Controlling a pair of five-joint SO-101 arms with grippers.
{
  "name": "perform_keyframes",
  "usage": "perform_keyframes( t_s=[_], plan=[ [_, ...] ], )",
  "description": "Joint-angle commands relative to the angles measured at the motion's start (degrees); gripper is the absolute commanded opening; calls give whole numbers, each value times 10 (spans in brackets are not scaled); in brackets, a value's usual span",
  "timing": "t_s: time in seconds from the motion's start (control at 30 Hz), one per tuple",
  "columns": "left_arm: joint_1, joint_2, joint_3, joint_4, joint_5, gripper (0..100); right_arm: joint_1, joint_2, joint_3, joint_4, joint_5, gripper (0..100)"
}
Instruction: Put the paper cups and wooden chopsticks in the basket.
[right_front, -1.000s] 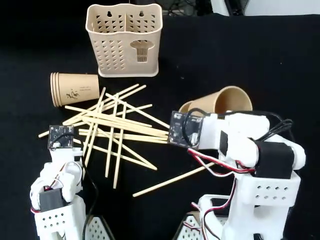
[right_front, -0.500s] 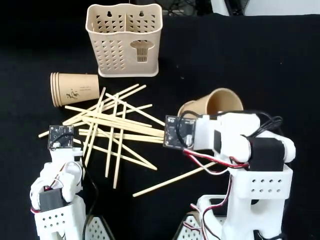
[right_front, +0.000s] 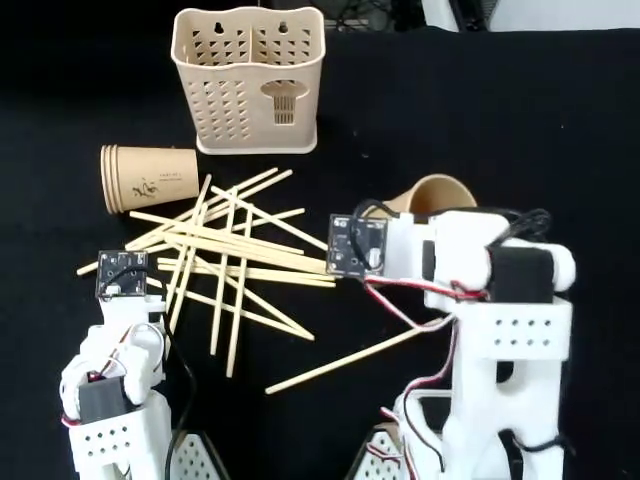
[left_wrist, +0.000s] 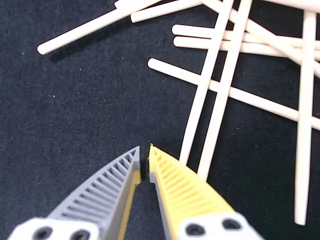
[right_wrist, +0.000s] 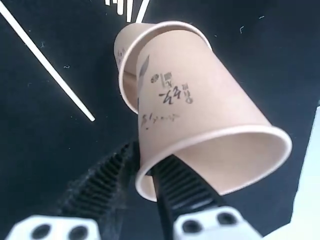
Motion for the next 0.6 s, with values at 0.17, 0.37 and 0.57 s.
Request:
perform_keyframes(
  t_s=[0.17, 0.37, 0.57],
  plan=[
    [-3, -3, 8, -9, -5, 52, 8, 4, 0, -11, 4, 12],
    [-3, -3, 8, -9, -5, 52, 5, 5, 7, 2, 4, 13],
    [-3, -3, 8, -9, -5, 52, 7, 4, 3, 0, 4, 27]
  ],
)
